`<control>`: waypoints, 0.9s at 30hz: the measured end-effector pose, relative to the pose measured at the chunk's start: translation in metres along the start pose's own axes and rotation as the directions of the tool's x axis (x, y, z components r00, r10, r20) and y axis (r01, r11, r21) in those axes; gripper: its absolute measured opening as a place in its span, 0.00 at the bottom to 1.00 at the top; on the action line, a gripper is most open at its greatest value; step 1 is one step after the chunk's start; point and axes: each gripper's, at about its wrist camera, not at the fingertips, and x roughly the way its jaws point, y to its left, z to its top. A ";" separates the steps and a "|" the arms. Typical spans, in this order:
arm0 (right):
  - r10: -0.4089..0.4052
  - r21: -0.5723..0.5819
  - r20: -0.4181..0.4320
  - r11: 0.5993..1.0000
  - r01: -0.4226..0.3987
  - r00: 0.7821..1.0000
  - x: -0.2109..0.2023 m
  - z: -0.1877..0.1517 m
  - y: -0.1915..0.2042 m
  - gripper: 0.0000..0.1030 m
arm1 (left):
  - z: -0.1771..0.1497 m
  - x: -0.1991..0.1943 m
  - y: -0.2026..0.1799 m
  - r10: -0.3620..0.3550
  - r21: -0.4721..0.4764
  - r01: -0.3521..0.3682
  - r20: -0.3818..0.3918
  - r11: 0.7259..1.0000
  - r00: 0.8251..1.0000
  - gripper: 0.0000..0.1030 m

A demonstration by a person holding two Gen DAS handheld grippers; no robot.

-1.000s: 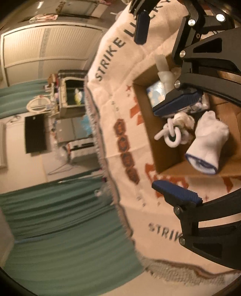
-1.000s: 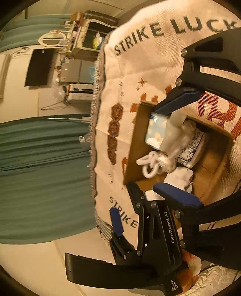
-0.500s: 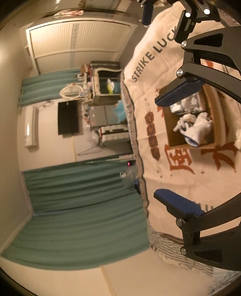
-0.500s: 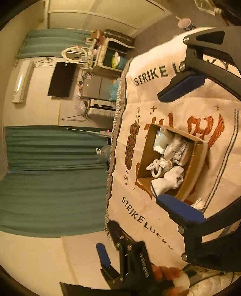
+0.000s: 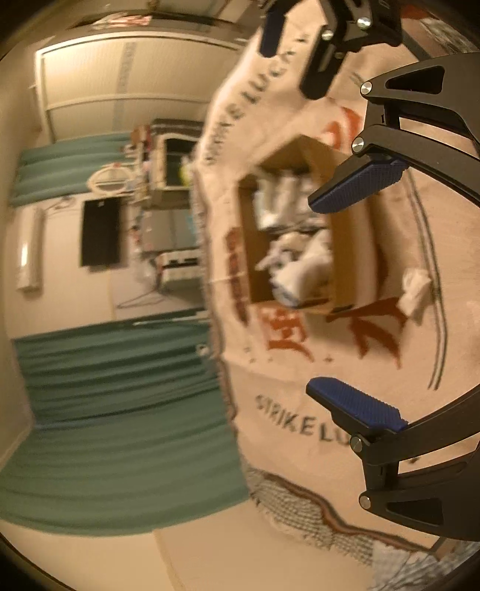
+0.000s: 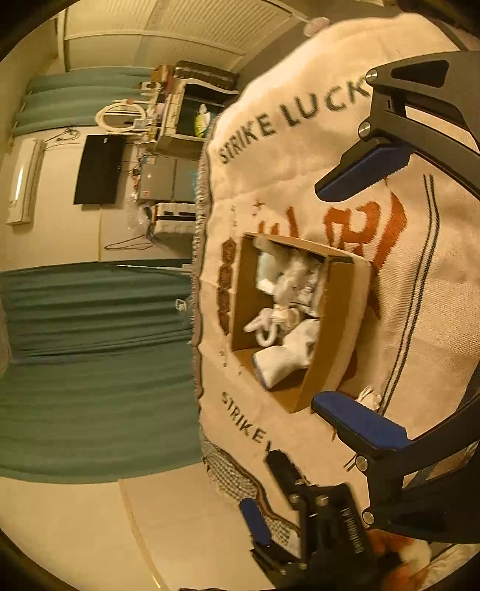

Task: Organize soft objects
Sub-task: 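Grasp the folded white sock pair with the left gripper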

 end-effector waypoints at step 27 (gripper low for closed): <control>0.045 0.098 -0.270 0.995 -0.019 0.962 0.126 -0.082 -0.019 1.00 | -0.110 0.120 -0.006 -0.054 -0.090 0.021 -0.378 0.996 0.924 0.51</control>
